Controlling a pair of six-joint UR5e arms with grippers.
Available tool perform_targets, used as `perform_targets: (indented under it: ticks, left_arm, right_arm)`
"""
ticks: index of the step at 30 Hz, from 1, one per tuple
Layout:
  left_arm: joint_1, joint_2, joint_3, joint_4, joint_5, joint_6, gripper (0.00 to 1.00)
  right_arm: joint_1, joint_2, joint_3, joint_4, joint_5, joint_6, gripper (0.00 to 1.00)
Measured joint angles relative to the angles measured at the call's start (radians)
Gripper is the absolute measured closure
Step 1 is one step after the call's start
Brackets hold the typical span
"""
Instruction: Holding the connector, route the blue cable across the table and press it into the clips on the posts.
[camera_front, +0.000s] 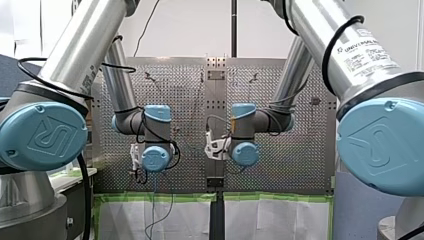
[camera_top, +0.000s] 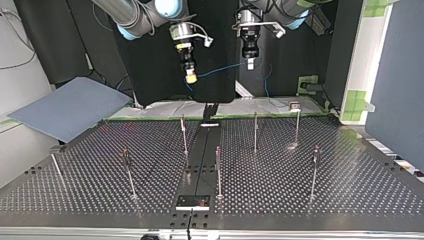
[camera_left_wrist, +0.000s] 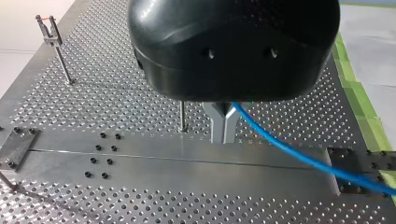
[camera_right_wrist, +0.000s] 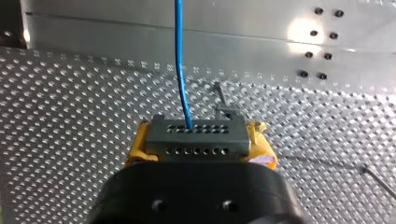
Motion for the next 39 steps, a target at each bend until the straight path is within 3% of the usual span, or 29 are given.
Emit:
perform_targets:
  ticks: [6,13,22,29,39]
  left_arm:
    - [0.000,0.000,0.000,0.000,0.000,0.000,0.98]
    - [0.000,0.000,0.000,0.000,0.000,0.000,0.98]
    - [0.009,-0.006,0.008,-0.009,0.009,0.009,0.98]
    - [0.031,-0.011,0.018,-0.060,0.054,0.036,0.98]
    - [0.032,-0.011,0.018,-0.143,0.063,0.039,0.98]
  right_arm:
    - [0.013,0.051,-0.003,0.040,0.000,-0.001,1.00]
    - [0.014,0.099,-0.003,0.048,0.001,-0.001,1.00]
    - [0.014,0.104,-0.003,0.049,0.001,-0.001,1.00]
    - [0.014,0.104,-0.003,0.049,0.001,-0.001,1.00]
    - [0.014,0.104,-0.003,0.049,0.001,-0.001,1.00]
